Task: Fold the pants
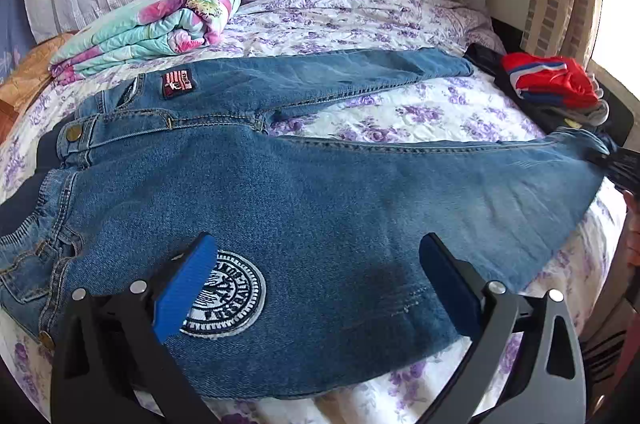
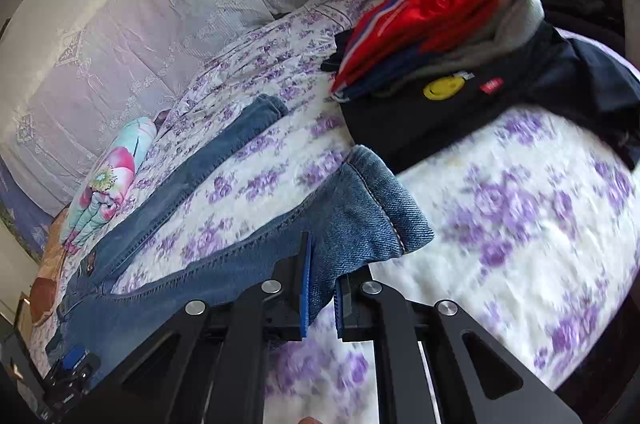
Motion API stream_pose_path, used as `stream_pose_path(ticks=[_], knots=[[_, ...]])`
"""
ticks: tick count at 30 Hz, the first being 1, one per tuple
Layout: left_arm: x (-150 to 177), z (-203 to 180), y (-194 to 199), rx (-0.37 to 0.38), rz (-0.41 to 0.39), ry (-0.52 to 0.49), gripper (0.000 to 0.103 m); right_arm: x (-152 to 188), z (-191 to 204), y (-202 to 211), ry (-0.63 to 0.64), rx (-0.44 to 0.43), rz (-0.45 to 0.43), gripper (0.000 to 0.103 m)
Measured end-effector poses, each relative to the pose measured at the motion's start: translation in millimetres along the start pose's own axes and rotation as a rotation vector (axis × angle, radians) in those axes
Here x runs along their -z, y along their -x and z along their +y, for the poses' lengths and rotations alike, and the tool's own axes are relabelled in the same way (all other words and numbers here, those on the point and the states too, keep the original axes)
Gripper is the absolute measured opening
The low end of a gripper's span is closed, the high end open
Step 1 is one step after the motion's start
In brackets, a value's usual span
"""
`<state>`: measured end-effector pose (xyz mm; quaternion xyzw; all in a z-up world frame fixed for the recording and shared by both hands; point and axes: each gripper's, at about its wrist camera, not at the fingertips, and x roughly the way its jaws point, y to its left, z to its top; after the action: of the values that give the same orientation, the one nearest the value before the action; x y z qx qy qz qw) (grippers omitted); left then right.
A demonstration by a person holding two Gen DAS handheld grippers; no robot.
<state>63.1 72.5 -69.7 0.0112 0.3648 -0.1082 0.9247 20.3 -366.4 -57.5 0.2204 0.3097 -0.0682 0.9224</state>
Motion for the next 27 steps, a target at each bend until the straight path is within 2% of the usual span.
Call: stream_pose_path(ticks=[1,3,4,5,6,8,10,12,14,16,19,22,23,25,27], knots=[[-0.1,-0.8,-0.7,-0.004,0.001,-0.005,0.099,5.8,-3.0,-6.8,0.009,0.026,0.027,0.010],[-1.1,-2.7,-2.3,-0.016,0.006,-0.014,0.099,14.9,-11.1,-27.3,-0.002,0.069,0.102,0.021],[-0.9,-3.8,-2.4,-0.020,0.008,-0.022,0.099,18.2,-14.6,-31.4,-0.008,0.057,0.103,0.022],[-1.2,-4.1,-1.9,-0.019,0.010,-0.025,0.099,19.0,-15.2,-27.2,0.000,0.040,0.082,0.031],[-1.6,-3.5,0.2,-0.010,0.015,-0.032,0.099,17.8,-13.7,-25.7,0.009,0.026,0.102,0.046],[-5.0,1.3,8.7,0.026,0.016,-0.037,0.099,14.6,-9.6,-17.3,0.024,0.002,0.126,0.066],[-13.8,9.7,22.0,0.043,0.001,-0.061,0.099,12.8,-4.8,-5.1,0.059,0.041,0.133,0.070],[-27.5,26.1,40.8,0.033,-0.052,-0.074,0.099,12.4,3.5,10.3,0.123,0.070,0.127,0.070],[-45.9,50.2,57.5,0.016,-0.100,-0.076,0.099,12.2,13.7,28.3,0.180,0.061,0.103,0.070],[-71.5,82.0,65.9,-0.037,-0.136,-0.087,0.099,7.1,33.1,43.8,0.241,0.016,0.061,0.074],[-111.0,131.7,51.9,-0.105,-0.126,-0.125,0.099,-1.6,76.6,54.8,0.362,-0.078,-0.017,0.086],[-145.4,182.9,11.3,-0.127,-0.031,-0.124,0.099,-10.9,145.9,42.7,0.542,-0.194,-0.034,0.090],[-152.9,198.3,-1.8,-0.134,0.000,-0.110,0.099,-12.7,170.8,36.0,0.612,-0.232,-0.021,0.096],[-165.1,231.0,-32.6,-0.101,0.080,-0.064,0.099,-15.8,224.2,15.0,0.755,-0.301,0.023,0.098],[-169.1,253.6,-56.3,-0.036,0.139,-0.021,0.099,-18.5,270.5,-9.7,0.861,-0.360,0.080,0.100]])
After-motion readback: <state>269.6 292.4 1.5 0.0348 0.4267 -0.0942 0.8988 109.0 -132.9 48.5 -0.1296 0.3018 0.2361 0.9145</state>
